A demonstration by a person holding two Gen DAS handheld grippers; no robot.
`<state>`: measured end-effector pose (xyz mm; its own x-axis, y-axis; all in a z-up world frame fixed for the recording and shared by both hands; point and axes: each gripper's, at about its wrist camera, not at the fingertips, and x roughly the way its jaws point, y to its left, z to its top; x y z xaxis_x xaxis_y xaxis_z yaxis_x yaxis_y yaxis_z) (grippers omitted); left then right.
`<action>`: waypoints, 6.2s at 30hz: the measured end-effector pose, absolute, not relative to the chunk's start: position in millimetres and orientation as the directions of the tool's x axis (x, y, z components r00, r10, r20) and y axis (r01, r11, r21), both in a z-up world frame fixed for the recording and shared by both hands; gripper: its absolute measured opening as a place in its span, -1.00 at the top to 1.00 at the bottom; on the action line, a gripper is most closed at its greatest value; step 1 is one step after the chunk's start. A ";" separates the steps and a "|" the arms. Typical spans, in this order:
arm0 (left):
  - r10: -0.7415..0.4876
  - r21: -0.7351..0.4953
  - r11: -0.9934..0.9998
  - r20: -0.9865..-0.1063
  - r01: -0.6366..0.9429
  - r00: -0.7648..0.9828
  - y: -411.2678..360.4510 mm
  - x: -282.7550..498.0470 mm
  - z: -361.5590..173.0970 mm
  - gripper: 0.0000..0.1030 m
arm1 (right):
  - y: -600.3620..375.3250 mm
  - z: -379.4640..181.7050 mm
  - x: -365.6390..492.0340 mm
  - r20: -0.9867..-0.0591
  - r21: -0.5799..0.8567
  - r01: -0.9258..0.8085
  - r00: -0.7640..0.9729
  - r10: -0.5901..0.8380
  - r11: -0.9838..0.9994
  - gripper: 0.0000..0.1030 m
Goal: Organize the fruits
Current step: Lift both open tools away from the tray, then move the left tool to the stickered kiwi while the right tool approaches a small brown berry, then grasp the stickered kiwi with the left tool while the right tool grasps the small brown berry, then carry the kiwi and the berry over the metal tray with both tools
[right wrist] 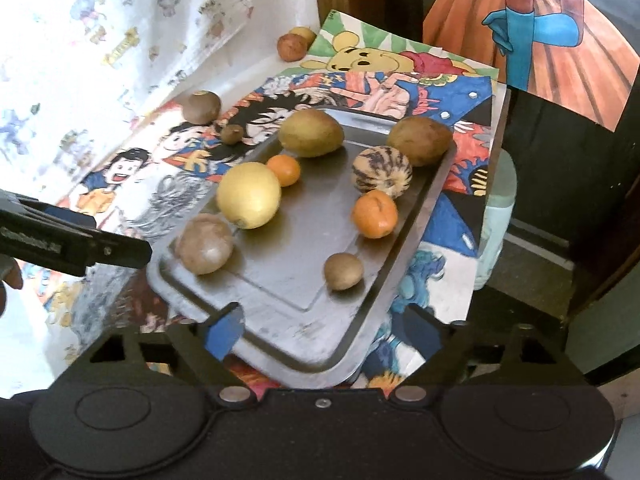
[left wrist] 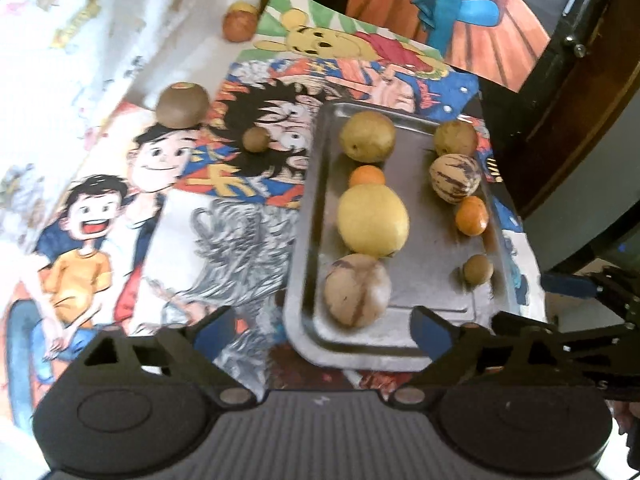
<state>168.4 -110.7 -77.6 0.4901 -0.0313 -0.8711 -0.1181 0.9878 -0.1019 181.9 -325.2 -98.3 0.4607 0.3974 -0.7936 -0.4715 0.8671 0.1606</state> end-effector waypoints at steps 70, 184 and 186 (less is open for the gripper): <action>0.172 0.107 0.984 -0.757 -0.140 0.631 17.2 222.0 -46.6 -0.98 | -190.0 -75.8 276.0 -0.731 0.265 -0.408 0.505 0.458 0.874 -0.99; -0.052 -0.129 0.988 -0.790 -0.082 0.611 -96.1 198.5 -27.9 -0.29 | -298.8 -32.3 156.5 -0.617 0.008 -0.553 0.653 0.440 0.833 0.39; -0.050 -0.124 0.989 -0.787 -0.078 0.615 -103.5 195.2 -25.4 -0.29 | -305.3 -31.8 151.3 -0.614 0.009 -0.550 0.657 0.439 0.835 0.39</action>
